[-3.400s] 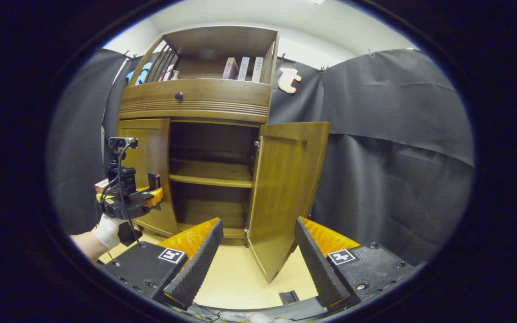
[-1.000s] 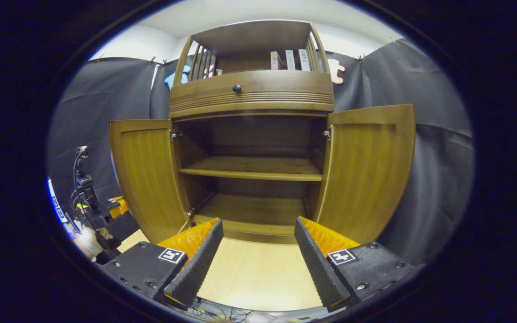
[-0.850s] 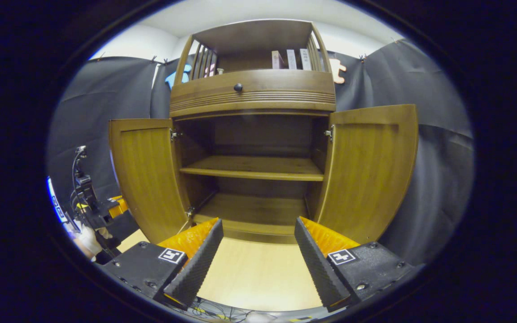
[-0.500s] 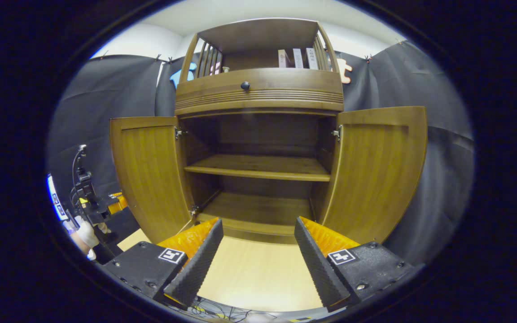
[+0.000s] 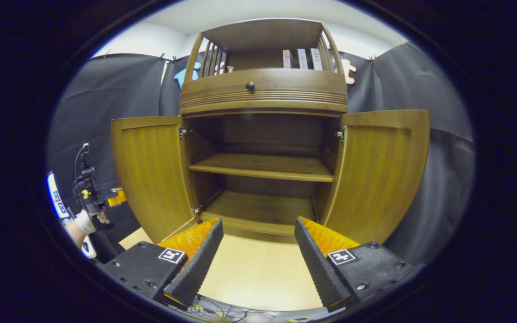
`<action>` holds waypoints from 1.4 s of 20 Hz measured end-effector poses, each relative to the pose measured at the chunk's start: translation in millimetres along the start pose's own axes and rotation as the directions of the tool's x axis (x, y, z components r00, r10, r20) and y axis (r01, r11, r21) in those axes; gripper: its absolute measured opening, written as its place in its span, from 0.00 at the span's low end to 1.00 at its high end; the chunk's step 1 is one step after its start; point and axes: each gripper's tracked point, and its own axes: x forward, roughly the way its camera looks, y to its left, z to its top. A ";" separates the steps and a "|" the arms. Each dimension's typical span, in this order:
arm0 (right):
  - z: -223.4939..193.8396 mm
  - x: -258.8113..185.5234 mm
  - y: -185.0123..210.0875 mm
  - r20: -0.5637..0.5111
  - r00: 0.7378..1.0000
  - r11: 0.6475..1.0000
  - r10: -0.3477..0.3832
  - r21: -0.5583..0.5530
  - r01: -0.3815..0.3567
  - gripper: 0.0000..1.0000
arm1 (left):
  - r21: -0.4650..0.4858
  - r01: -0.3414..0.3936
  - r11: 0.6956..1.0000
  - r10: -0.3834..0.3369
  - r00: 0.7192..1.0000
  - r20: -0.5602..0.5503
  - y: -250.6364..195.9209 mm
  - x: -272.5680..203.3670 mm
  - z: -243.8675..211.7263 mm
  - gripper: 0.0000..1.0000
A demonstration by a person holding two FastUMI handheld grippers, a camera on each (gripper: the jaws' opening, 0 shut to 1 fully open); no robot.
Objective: Open the right door of the double-door shoe cabinet with the right hand, and open the left door with the left hand.
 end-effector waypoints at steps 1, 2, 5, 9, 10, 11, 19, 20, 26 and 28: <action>0.1 -0.3 -1.1 0.001 1.000 1.000 -0.002 -0.001 0.002 1.00 | -0.001 0.010 1.000 -0.010 1.000 -0.007 2.4 0.9 0.0 0.00; -1.0 -0.7 -2.7 -0.001 1.000 1.000 -0.004 0.001 0.004 1.00 | -0.004 0.015 1.000 -0.015 1.000 -0.013 5.4 0.6 -1.5 0.01; -3.8 -1.7 -4.6 -0.011 1.000 1.000 -0.007 0.004 0.007 1.00 | 0.009 0.021 1.000 -0.021 1.000 -0.023 7.8 1.6 -1.3 0.03; -2.8 -4.2 -6.2 -0.011 1.000 1.000 -0.009 -0.005 0.009 1.00 | 0.034 0.019 0.999 -0.018 0.999 -0.035 8.0 -1.9 -2.0 0.07; -2.5 -4.4 -7.8 -0.008 1.000 1.000 -0.010 -0.005 0.010 1.00 | 0.036 0.018 0.999 -0.016 0.999 -0.040 8.0 -2.1 -3.2 0.11; -1.3 -4.1 -8.9 -0.005 1.000 1.000 -0.010 -0.003 0.010 1.00 | 0.038 0.013 0.999 -0.012 0.999 -0.042 10.4 -2.7 -3.2 0.11; 1.6 -3.3 -9.6 -0.004 1.000 1.000 -0.002 0.003 0.002 1.00 | 0.028 -0.085 0.996 0.087 0.993 -0.082 20.9 -55.8 -0.4 0.95; 2.4 -2.3 -7.6 -0.001 1.000 1.000 0.003 0.002 -0.003 1.00 | 0.045 -0.117 0.992 0.120 0.990 -0.071 19.8 -61.7 7.1 0.95; 10.6 3.5 3.9 0.022 0.999 0.999 0.035 -0.002 -0.035 1.00 | 0.082 -0.187 0.979 0.192 0.980 -0.052 -24.3 -81.2 49.6 0.95; 14.5 3.6 4.6 0.030 0.999 0.999 0.038 -0.004 -0.038 1.00 | 0.046 -0.221 0.974 0.222 0.974 -0.035 -36.8 -80.8 70.1 1.00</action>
